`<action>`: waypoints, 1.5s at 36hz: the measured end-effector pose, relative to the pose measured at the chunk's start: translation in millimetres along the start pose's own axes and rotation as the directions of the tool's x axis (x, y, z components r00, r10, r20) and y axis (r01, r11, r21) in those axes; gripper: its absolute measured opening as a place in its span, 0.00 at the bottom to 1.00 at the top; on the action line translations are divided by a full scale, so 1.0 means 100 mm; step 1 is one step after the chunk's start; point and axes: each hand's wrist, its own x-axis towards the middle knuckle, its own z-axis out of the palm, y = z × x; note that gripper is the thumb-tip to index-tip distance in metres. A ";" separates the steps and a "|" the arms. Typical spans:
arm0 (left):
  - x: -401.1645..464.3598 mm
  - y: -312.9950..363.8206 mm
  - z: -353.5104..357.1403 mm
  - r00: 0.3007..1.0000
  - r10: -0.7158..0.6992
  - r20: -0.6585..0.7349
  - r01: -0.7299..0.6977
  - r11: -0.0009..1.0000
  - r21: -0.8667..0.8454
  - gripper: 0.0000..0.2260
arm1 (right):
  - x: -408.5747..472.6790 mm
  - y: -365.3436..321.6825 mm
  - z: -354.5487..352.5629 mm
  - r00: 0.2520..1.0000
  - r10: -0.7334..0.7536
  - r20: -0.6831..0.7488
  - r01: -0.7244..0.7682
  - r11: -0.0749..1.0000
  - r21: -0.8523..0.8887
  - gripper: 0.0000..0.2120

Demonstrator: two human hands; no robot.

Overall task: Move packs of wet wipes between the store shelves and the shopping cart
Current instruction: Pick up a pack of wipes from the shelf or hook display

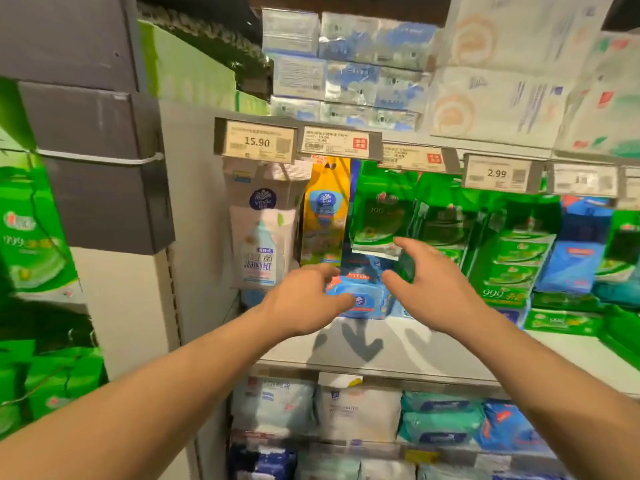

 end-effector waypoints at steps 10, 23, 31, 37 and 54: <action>0.65 0.23 0.12 0.976 -0.033 -0.214 -0.096 0.819 -0.565 0.12 | 0.46 0.28 0.24 0.974 0.188 -0.122 -0.108 0.870 0.481 0.44; 1.15 0.64 0.37 0.907 -0.163 -0.388 -0.219 0.604 -0.766 0.14 | 0.93 0.37 0.56 0.986 0.164 -0.011 -0.047 0.345 0.937 0.33; 1.29 0.67 0.36 0.923 -0.242 -0.301 -0.102 0.598 -0.795 0.53 | 1.09 0.36 0.64 0.959 0.281 0.044 -0.103 0.197 0.975 0.46; 1.28 0.66 0.32 0.940 -0.203 -0.275 -0.115 0.570 -0.814 0.48 | 1.12 0.28 0.66 0.931 0.359 0.062 -0.143 0.206 0.968 0.27; 1.11 0.51 0.12 0.984 -0.081 -0.160 -0.084 0.581 -0.810 0.41 | 0.94 0.16 0.48 0.965 0.261 -0.036 -0.028 0.238 0.971 0.26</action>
